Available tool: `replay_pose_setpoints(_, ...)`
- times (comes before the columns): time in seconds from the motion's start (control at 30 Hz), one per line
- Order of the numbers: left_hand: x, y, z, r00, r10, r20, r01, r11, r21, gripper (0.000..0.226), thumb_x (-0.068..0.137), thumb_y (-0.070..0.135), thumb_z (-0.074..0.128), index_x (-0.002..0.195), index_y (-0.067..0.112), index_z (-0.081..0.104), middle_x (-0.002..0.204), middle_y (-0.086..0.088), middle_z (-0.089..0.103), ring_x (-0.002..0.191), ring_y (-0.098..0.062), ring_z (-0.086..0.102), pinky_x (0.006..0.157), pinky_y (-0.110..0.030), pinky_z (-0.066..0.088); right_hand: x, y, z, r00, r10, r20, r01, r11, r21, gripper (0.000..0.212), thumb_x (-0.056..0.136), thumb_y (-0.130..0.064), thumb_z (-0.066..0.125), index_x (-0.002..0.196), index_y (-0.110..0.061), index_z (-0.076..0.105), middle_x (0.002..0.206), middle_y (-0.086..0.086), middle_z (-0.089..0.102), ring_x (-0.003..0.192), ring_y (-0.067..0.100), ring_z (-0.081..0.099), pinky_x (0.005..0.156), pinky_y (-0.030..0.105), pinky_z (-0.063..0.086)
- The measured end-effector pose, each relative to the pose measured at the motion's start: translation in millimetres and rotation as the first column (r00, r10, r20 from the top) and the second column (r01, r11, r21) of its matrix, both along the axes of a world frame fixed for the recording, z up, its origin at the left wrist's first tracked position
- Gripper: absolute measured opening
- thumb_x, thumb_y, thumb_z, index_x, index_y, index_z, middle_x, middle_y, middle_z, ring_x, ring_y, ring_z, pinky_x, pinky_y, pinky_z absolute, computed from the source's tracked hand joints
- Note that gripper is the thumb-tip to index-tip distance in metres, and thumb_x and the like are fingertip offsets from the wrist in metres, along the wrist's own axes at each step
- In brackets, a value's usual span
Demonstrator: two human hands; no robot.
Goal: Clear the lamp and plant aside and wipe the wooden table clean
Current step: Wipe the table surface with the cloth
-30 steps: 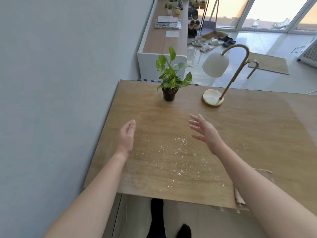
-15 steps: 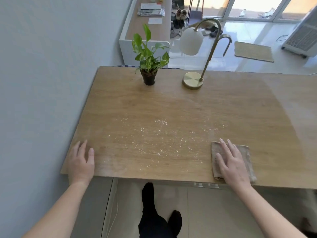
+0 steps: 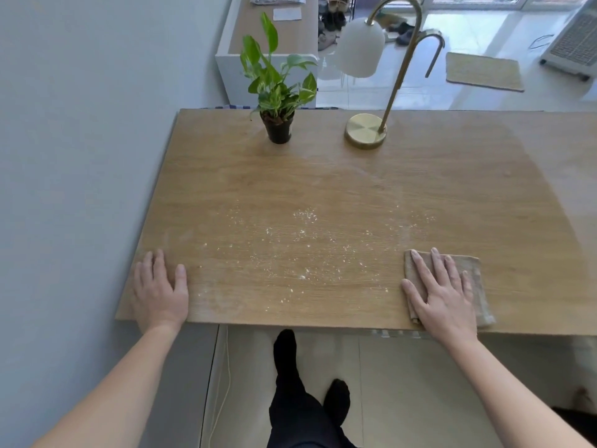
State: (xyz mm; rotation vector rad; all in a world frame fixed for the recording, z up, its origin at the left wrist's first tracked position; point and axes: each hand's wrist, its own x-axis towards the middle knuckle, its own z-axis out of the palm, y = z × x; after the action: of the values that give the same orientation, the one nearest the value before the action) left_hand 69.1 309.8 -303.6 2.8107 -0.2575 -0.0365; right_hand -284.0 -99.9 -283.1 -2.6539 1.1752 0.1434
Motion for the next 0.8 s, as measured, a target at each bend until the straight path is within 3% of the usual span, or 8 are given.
replay_pose_setpoints(0.17,-41,-48,23,0.968,-0.238,0.082,0.245,0.964,-0.105,0.068,0.109,0.049,0.036,0.167,0.016,0.032,0.176,-0.006,0.028,0.164,-0.026,0.018,0.134,-0.05,0.01,2,3,5,1.0,-0.013,-0.013,0.013,1.0,0.008,0.069,0.099,-0.081,0.012,0.163,-0.059,-0.002,0.177,-0.014,-0.004,0.164,0.011,-0.009,0.132,0.041,-0.007)
replay_pose_setpoints(0.3,-83,-89,23,0.927,-0.373,0.048,0.376,0.921,-0.105,0.066,0.111,0.05,0.034,0.17,0.02,0.025,0.179,0.002,0.019,0.166,-0.016,0.007,0.135,-0.047,0.007,3,5,7,1.0,-0.012,-0.02,0.012,1.0,0.008,0.069,0.099,-0.08,0.01,0.163,-0.058,-0.001,0.177,-0.013,-0.005,0.164,0.011,-0.01,0.132,0.041,-0.008)
replay_pose_setpoints(0.57,-109,-125,4,0.905,-0.424,0.017,0.424,0.905,0.028,0.072,0.111,0.059,0.023,0.171,0.019,0.021,0.179,0.0,0.017,0.167,-0.019,0.008,0.136,-0.045,0.006,0,4,6,1.0,-0.001,-0.013,0.002,1.0,0.02,0.067,0.101,-0.078,0.012,0.164,-0.057,0.001,0.177,-0.014,-0.006,0.163,0.01,-0.012,0.132,0.041,-0.01)
replay_pose_setpoints(0.8,-111,-130,3,0.914,-0.404,0.023,0.404,0.914,0.034,0.071,0.11,0.057,0.025,0.17,0.02,0.026,0.178,-0.001,0.024,0.166,-0.02,0.014,0.135,-0.046,0.009,-5,-3,8,0.999,0.021,-0.031,-0.02,1.0,0.019,0.063,0.102,-0.077,0.006,0.162,-0.061,-0.007,0.175,-0.02,-0.01,0.163,0.008,-0.015,0.133,0.044,-0.008)
